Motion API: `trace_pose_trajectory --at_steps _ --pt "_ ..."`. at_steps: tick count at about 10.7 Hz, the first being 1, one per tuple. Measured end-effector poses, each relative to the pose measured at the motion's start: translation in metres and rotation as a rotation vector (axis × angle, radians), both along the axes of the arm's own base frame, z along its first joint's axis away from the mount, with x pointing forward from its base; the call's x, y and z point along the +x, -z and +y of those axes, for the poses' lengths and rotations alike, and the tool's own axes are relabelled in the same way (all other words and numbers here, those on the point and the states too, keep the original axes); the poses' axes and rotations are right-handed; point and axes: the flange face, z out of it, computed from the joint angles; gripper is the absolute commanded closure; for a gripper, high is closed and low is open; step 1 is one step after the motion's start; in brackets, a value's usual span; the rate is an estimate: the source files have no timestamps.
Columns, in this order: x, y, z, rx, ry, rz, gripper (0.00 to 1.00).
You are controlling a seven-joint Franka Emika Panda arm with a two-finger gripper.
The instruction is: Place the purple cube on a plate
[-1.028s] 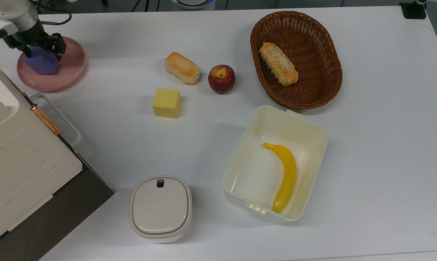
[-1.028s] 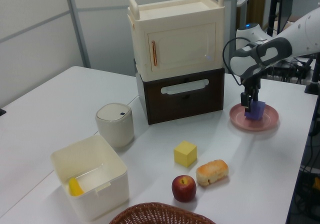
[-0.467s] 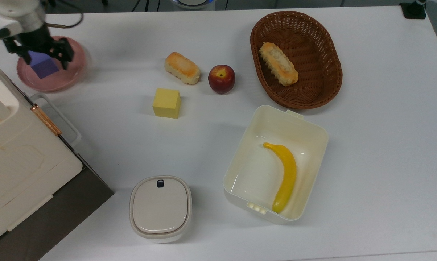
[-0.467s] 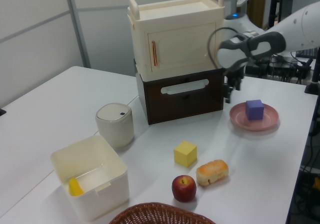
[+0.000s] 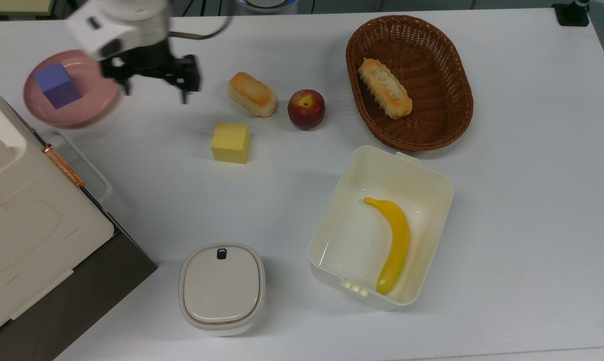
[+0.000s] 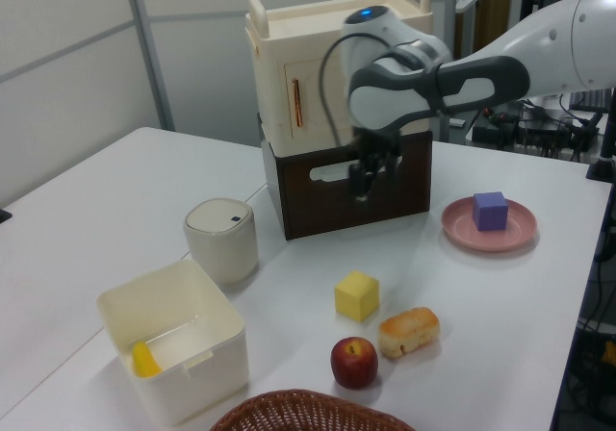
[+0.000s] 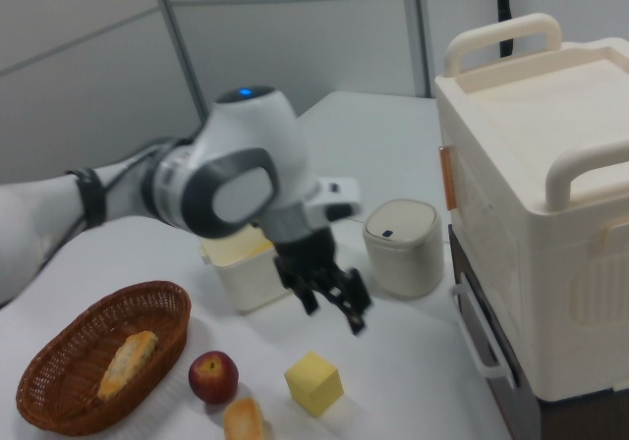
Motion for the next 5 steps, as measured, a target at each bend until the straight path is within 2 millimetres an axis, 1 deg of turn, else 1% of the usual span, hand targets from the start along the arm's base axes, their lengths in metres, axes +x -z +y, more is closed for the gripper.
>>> trace_pose_trajectory --at_steps 1,2,3,4,5 --pt "0.0 -0.009 0.034 0.002 0.011 -0.002 0.0" --pt "-0.004 -0.021 0.061 0.003 0.028 -0.004 0.0" --pt "-0.012 -0.034 0.08 0.004 0.041 -0.002 0.0" --pt "-0.02 -0.046 0.093 0.004 0.051 0.007 0.0" --pt "-0.027 -0.054 0.099 0.004 0.053 0.015 0.0"
